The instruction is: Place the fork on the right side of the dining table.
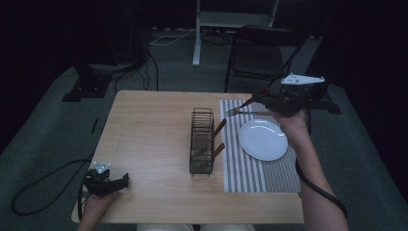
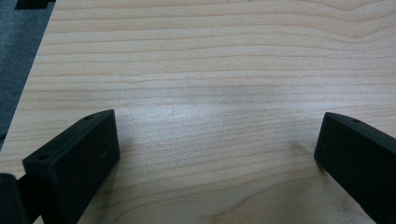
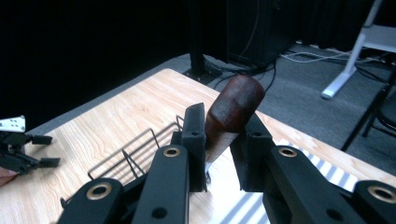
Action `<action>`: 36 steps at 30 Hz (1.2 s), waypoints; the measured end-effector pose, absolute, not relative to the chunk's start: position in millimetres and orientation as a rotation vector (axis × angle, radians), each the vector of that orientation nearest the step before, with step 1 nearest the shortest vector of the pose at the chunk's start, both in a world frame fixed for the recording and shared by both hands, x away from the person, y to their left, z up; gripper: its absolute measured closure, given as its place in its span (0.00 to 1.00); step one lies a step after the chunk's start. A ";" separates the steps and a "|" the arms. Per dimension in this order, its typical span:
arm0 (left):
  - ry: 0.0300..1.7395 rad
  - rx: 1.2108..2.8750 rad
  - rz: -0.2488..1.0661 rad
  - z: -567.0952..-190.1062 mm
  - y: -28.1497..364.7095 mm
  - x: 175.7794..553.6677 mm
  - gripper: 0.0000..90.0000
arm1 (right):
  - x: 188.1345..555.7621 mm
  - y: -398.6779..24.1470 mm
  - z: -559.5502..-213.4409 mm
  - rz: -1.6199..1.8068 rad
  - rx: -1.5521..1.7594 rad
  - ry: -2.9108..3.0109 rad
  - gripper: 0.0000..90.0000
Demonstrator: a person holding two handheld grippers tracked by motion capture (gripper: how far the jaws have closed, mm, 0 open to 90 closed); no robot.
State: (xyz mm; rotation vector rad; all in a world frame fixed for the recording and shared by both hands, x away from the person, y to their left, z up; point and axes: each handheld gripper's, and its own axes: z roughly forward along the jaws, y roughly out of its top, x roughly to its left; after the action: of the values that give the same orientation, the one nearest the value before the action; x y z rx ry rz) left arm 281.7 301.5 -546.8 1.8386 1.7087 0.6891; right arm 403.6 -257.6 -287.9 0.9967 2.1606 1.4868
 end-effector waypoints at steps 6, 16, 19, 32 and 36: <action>1.707 1.843 0.689 -546.7 301.7 281.7 0.00 | 389.5 -271.3 -305.3 1.447 1.025 2.164 0.85; 1.708 1.839 0.689 -546.7 301.6 281.7 0.00 | 364.0 -285.0 -353.0 1.448 1.094 2.184 0.85; 1.709 1.839 0.689 -546.8 301.5 281.7 0.00 | 355.2 -286.7 -368.2 1.431 1.111 2.193 0.85; 1.709 1.840 0.688 -546.7 301.5 281.7 0.00 | 327.6 -298.4 -414.2 1.423 1.199 2.196 0.85; 1.709 1.840 0.688 -546.7 301.6 281.7 0.00 | 323.7 -302.6 -428.1 1.416 1.238 2.199 0.85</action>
State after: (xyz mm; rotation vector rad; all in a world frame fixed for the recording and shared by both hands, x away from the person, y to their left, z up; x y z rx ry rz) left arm 281.7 301.6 -546.7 1.8401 1.7089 0.6876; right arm 323.7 -302.6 -428.1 1.2381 2.1989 1.4165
